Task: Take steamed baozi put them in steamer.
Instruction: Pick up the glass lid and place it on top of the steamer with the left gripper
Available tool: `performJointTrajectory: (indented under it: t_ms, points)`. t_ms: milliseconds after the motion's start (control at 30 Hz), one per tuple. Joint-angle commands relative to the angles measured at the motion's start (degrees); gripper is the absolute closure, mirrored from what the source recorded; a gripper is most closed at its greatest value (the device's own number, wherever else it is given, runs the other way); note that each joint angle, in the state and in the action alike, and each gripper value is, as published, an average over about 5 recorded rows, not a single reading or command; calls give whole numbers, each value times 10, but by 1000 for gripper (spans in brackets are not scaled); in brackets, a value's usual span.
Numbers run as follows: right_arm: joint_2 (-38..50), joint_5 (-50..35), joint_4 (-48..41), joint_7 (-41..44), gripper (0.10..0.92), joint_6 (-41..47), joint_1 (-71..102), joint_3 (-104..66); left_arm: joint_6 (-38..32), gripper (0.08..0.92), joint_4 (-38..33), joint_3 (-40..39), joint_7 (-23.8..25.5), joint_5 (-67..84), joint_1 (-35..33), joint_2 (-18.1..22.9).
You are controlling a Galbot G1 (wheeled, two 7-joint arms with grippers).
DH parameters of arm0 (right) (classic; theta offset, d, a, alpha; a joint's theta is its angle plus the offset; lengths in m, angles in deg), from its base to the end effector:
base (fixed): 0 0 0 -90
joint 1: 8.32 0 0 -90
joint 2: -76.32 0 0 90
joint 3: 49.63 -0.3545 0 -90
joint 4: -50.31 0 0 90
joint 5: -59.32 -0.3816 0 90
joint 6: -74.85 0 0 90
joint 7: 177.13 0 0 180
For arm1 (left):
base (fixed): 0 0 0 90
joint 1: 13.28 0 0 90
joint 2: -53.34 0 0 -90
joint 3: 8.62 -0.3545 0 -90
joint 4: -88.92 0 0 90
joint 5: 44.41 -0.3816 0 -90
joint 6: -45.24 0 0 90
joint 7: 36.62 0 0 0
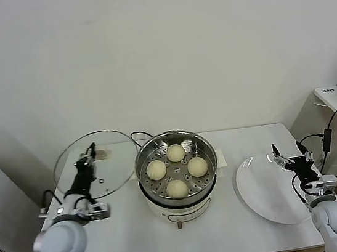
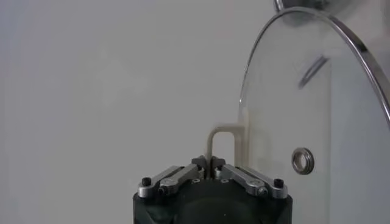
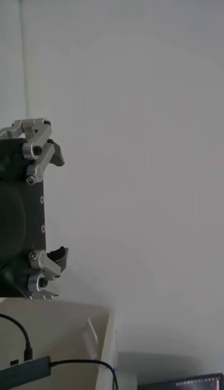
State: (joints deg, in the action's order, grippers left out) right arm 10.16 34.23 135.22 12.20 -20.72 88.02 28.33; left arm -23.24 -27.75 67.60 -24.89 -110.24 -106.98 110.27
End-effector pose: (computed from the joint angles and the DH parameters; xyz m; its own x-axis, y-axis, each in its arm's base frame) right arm 0.3338 -0.2295 -0.3622 -0.9977 0.0669 0.0066 0.0669 0.9977 0.0076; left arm 0.3177 0.0319 -0.2188 -0.9980 0.0543 -0.0336 -0.0359 -0.0418 0.9985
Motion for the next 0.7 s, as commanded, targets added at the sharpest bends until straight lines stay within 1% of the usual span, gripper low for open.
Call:
performJointTrajectory:
  t_ms: [33,133,333,700]
  points:
    - [0,3,-7,0,203,0,-2,2,120,894,-10,-176,73,-115,103,69]
    - [-2,4,-11,0,203,-1,-2,1,124,894,1,-193,75,-130,120,96]
    - [-4,6,-16,1,203,-2,-5,0,136,894,24,-223,80,-153,137,138]
    - [-12,7,-20,2,203,-4,-5,-3,135,894,52,-250,89,-197,130,192]
